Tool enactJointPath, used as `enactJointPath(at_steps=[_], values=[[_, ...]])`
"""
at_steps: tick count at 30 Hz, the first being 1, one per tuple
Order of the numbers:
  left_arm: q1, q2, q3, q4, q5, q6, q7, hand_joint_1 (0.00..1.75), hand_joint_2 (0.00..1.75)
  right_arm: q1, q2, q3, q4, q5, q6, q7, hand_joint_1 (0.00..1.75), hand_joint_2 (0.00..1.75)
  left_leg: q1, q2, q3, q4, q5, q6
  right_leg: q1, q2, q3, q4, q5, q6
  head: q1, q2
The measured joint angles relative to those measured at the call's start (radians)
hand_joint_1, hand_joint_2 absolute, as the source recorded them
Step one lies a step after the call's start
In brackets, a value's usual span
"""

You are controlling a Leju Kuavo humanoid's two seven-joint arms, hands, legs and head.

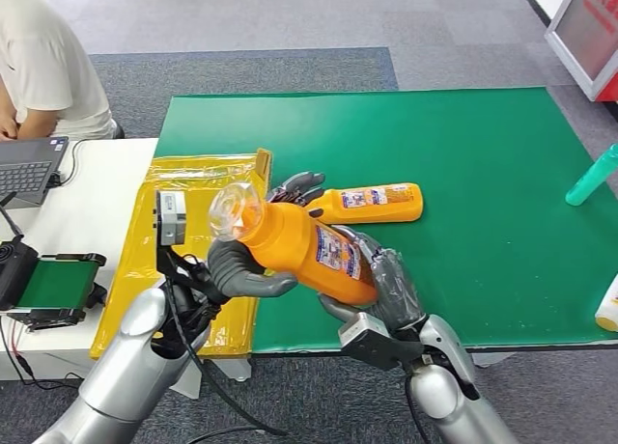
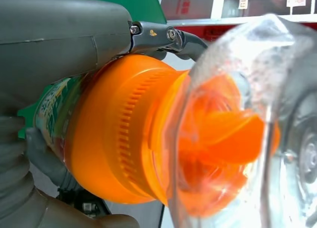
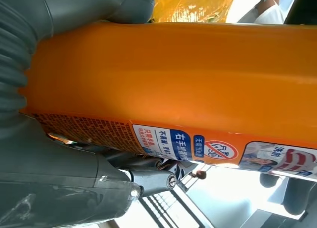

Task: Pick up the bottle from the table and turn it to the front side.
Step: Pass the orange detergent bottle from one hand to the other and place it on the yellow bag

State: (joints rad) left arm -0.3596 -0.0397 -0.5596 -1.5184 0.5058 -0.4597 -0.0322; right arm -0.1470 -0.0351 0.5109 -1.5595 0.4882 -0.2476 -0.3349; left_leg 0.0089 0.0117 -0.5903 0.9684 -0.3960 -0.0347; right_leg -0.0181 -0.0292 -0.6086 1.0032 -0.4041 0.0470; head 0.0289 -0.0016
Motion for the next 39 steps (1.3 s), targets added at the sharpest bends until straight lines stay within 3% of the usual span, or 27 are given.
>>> enactJointPath(at_steps=[24, 39], values=[[0.029, 0.000, -0.028, 0.000, -0.006, 0.007, -0.027, 0.00, 1.75, 0.000, 0.000, -0.018, -0.039, -0.046, -0.021, -0.002, 1.75, 1.75, 0.000, 0.000, -0.001, 0.000, 0.000, 0.000, 0.000, 0.000, 0.000, 0.000, 0.000, 0.000, 0.000, 0.000], [0.041, -0.014, -0.050, -0.011, -0.209, 0.089, -0.080, 0.00, 1.75, -0.005, 0.000, -0.019, -0.045, -0.032, -0.025, 0.008, 1.75, 1.75, 0.000, 0.000, -0.001, 0.000, 0.000, 0.000, 0.000, 0.000, 0.000, 0.000, 0.000, 0.000, 0.000, 0.000]])
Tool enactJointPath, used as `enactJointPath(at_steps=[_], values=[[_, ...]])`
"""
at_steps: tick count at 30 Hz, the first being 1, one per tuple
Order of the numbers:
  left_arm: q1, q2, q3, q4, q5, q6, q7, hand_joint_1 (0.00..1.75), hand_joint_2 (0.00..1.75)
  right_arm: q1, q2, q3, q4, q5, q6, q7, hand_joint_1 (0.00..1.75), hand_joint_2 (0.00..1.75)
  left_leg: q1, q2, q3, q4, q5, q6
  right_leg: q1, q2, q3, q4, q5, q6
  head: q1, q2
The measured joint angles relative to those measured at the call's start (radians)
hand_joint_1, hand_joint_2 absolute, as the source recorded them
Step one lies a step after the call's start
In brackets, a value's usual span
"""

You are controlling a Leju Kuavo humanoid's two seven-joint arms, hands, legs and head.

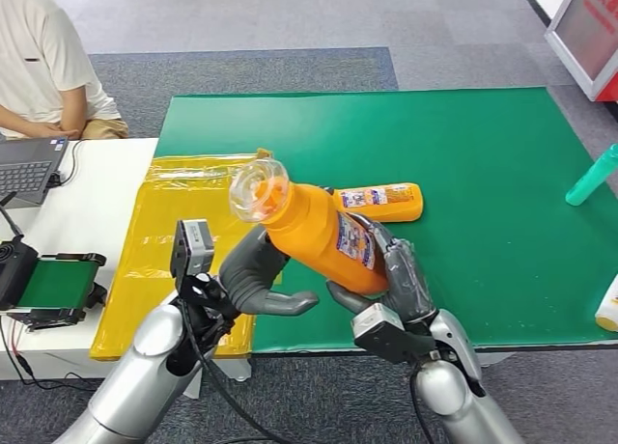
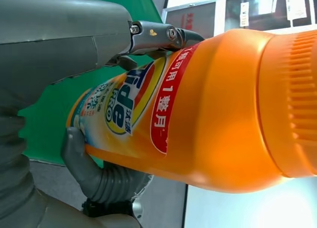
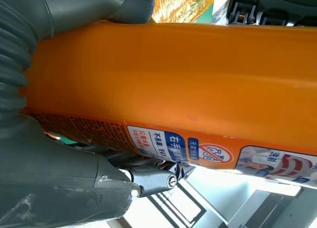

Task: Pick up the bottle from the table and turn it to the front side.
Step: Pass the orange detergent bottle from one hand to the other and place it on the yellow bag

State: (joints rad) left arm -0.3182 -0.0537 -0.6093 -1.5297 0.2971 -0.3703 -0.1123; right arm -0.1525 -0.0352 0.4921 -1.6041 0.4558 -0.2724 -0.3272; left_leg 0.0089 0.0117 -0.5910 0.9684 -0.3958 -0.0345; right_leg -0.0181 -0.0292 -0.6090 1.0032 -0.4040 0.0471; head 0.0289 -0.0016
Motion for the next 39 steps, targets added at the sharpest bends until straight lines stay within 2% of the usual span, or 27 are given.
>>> enactJointPath(at_steps=[16, 26, 38, 39], values=[[0.016, -0.031, -0.002, -0.016, -0.028, 0.033, -0.018, 0.00, 1.75, -0.005, 0.000, 0.003, 0.000, 0.045, -0.028, 0.005, 1.75, 1.75, 0.000, 0.000, 0.000, 0.000, 0.000, 0.000, 0.000, 0.000, 0.000, 0.000, 0.000, 0.000, 0.000, 0.000], [0.029, -0.049, -0.002, -0.039, -0.076, 0.100, -0.038, 0.00, 1.75, -0.002, 0.004, 0.005, 0.000, 0.075, -0.044, 0.012, 1.75, 1.75, 0.000, 0.000, 0.000, 0.000, 0.000, 0.000, 0.000, 0.000, 0.000, 0.000, 0.000, 0.000, 0.000, 0.000], [0.029, -0.054, -0.001, -0.044, -0.088, 0.105, -0.041, 0.00, 1.75, 0.000, 0.004, 0.005, 0.000, 0.097, -0.054, 0.013, 1.75, 1.75, 0.000, 0.000, 0.000, 0.000, 0.000, 0.000, 0.000, 0.000, 0.000, 0.000, 0.000, 0.000, 0.000, 0.000], [0.029, -0.054, -0.001, -0.044, -0.088, 0.105, -0.041, 0.07, 1.75, 0.000, 0.004, 0.005, 0.000, 0.099, -0.055, 0.013, 1.75, 1.75, 0.000, 0.000, 0.000, 0.000, 0.000, 0.000, 0.000, 0.000, 0.000, 0.000, 0.000, 0.000, 0.000, 0.000]])
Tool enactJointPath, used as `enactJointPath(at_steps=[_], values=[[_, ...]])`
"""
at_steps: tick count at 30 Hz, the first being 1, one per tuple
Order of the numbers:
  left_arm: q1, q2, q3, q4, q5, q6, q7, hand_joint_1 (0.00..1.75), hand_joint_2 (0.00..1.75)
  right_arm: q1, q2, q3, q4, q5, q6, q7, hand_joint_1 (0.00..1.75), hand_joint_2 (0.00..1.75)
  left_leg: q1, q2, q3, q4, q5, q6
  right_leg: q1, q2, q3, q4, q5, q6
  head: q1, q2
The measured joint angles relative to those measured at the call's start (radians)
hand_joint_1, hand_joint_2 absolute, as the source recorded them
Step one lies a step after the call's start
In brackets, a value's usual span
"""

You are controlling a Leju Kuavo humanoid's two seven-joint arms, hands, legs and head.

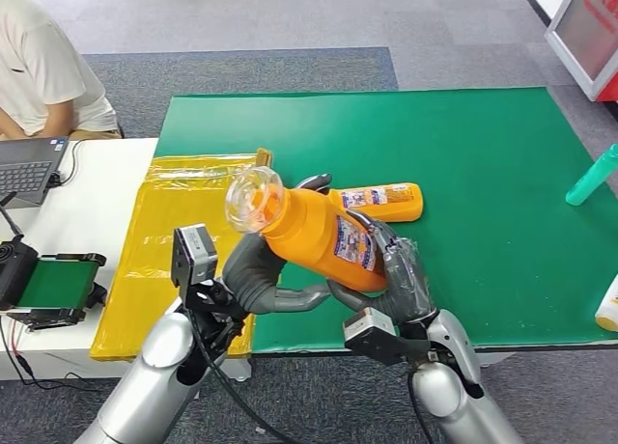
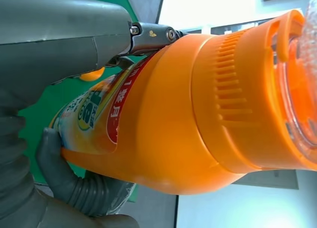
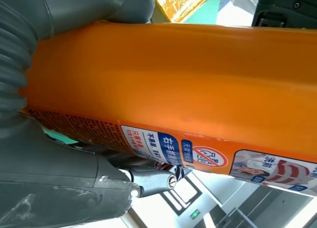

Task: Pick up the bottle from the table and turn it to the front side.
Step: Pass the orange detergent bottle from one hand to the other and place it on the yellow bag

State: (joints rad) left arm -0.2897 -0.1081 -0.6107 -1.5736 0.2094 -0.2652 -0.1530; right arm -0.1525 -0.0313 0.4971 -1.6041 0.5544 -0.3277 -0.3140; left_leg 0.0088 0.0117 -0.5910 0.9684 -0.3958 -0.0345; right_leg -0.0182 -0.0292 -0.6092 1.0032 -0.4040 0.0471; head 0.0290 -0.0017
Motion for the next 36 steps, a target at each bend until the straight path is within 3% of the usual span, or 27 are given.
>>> enactJointPath(at_steps=[4, 7, 11, 23, 24, 25, 28, 29, 36], values=[[0.000, 0.000, 0.000, 0.000, 0.002, -0.004, 0.000, 0.66, 1.75, 0.000, 0.000, 0.000, 0.000, 0.007, -0.006, 0.000, 1.75, 1.75, 0.000, 0.000, 0.000, 0.000, 0.000, 0.000, 0.000, 0.000, 0.000, 0.000, 0.000, 0.000, 0.000, 0.000], [0.000, 0.000, 0.002, 0.000, 0.009, -0.007, 0.000, 0.66, 1.75, 0.000, 0.000, 0.000, 0.000, 0.011, -0.009, 0.000, 1.75, 1.75, 0.000, 0.000, 0.000, 0.000, 0.000, 0.000, 0.000, 0.000, 0.000, 0.000, 0.000, 0.000, 0.000, 0.000], [0.000, -0.001, 0.006, 0.000, 0.012, -0.007, 0.000, 1.75, 1.75, 0.000, 0.000, 0.001, 0.000, 0.012, -0.010, 0.000, 1.75, 1.75, 0.000, 0.000, 0.000, 0.000, 0.000, 0.000, 0.000, 0.000, 0.000, 0.000, 0.000, 0.000, 0.000, 0.000], [-0.001, -0.001, 0.020, -0.001, 0.029, -0.015, 0.000, 1.75, 1.75, 0.018, 0.001, 0.015, -0.031, 0.013, -0.012, 0.008, 1.75, 1.75, 0.000, 0.000, 0.000, 0.000, 0.000, 0.000, 0.000, 0.000, 0.000, 0.000, 0.000, 0.000, 0.000, 0.000], [-0.001, -0.001, 0.021, -0.003, 0.030, -0.015, 0.000, 1.75, 1.75, 0.019, 0.001, 0.015, -0.038, 0.008, -0.011, 0.010, 1.67, 1.75, 0.000, 0.000, 0.000, 0.000, 0.000, 0.000, 0.000, 0.000, 0.000, 0.000, 0.000, 0.000, 0.000, 0.000], [-0.001, -0.001, 0.021, -0.005, 0.030, -0.015, 0.000, 1.75, 1.75, 0.021, 0.001, 0.015, -0.045, 0.001, -0.008, 0.012, 1.35, 1.75, 0.000, 0.000, 0.000, 0.000, 0.000, 0.000, 0.000, 0.000, 0.000, 0.000, 0.000, 0.000, 0.000, 0.000], [-0.001, 0.000, 0.022, -0.012, 0.026, -0.008, -0.005, 1.75, 1.75, 0.030, 0.000, 0.013, -0.065, -0.034, 0.010, 0.017, 0.11, 1.75, 0.000, 0.000, 0.000, 0.000, 0.000, 0.000, 0.000, 0.000, 0.000, 0.000, 0.000, 0.000, 0.000, 0.000], [0.000, 0.001, 0.023, -0.014, 0.021, -0.001, -0.008, 1.75, 1.75, 0.032, 0.000, 0.011, -0.072, -0.054, 0.021, 0.018, 0.00, 1.75, 0.000, 0.000, 0.000, 0.000, 0.000, 0.000, 0.000, 0.000, 0.000, 0.000, 0.000, 0.000, 0.000, 0.000], [0.028, 0.009, 0.045, -0.029, -0.071, 0.088, -0.037, 1.75, 1.75, 0.046, 0.000, -0.023, -0.115, -0.155, 0.070, 0.008, 0.00, 1.75, 0.000, 0.000, 0.000, 0.000, 0.000, 0.000, 0.000, 0.000, 0.000, 0.000, 0.000, 0.000, 0.000, 0.000]])
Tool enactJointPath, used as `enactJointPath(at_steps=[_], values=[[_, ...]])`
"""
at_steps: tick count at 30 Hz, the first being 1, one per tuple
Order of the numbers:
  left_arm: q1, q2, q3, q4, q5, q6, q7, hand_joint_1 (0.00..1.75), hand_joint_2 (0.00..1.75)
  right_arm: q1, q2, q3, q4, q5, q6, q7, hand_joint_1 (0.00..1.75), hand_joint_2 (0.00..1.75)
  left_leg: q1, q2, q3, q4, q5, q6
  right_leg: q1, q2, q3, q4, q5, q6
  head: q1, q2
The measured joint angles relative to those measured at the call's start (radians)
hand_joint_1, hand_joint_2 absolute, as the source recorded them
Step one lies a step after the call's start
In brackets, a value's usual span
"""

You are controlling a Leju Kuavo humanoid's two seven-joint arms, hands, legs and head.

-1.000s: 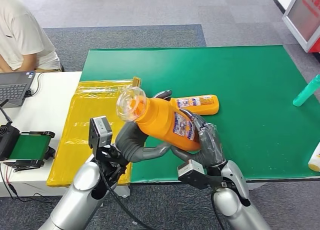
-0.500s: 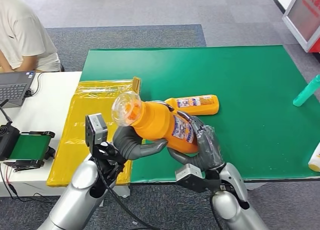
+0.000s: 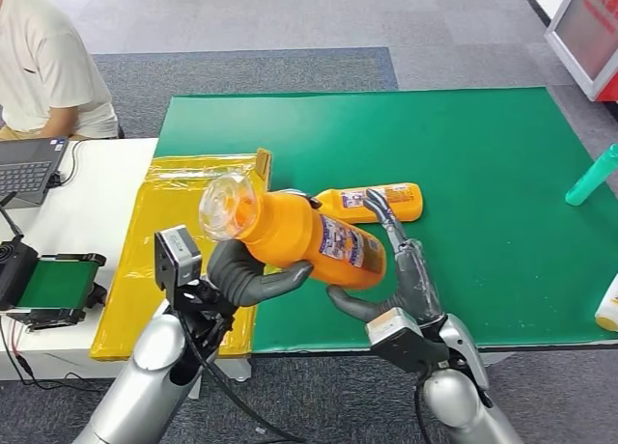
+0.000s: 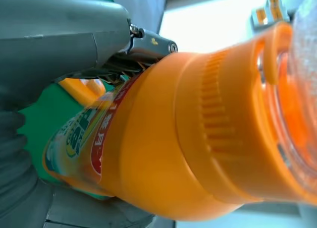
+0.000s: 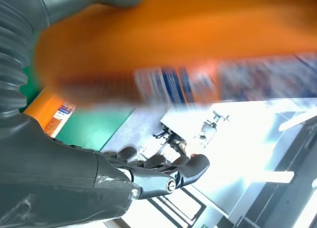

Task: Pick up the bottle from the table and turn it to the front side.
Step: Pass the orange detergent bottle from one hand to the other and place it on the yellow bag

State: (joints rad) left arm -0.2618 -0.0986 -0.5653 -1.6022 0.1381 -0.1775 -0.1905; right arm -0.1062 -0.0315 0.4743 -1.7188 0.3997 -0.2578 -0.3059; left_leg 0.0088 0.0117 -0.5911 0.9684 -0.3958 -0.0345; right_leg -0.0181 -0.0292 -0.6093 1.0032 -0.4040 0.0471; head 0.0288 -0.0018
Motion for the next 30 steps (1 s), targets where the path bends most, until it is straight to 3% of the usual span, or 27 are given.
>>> enactJointPath(at_steps=[10, 30], values=[[0.066, 0.006, 0.021, -0.022, -0.205, 0.160, -0.015, 1.75, 1.75, 0.100, -0.001, -0.089, -0.085, -0.045, 0.035, -0.052, 0.00, 1.75, 0.000, 0.000, -0.001, 0.000, -0.001, 0.001, 0.000, 0.000, -0.001, 0.000, 0.000, 0.000, 0.000, 0.000], [0.111, -0.002, 0.056, -0.028, -0.595, 0.310, 0.020, 1.75, 1.75, 0.249, -0.001, -0.257, -0.241, -0.052, 0.122, -0.104, 0.00, 1.75, 0.000, 0.000, -0.001, 0.000, -0.001, 0.001, 0.000, 0.000, -0.001, -0.001, 0.000, 0.000, 0.000, 0.000]])
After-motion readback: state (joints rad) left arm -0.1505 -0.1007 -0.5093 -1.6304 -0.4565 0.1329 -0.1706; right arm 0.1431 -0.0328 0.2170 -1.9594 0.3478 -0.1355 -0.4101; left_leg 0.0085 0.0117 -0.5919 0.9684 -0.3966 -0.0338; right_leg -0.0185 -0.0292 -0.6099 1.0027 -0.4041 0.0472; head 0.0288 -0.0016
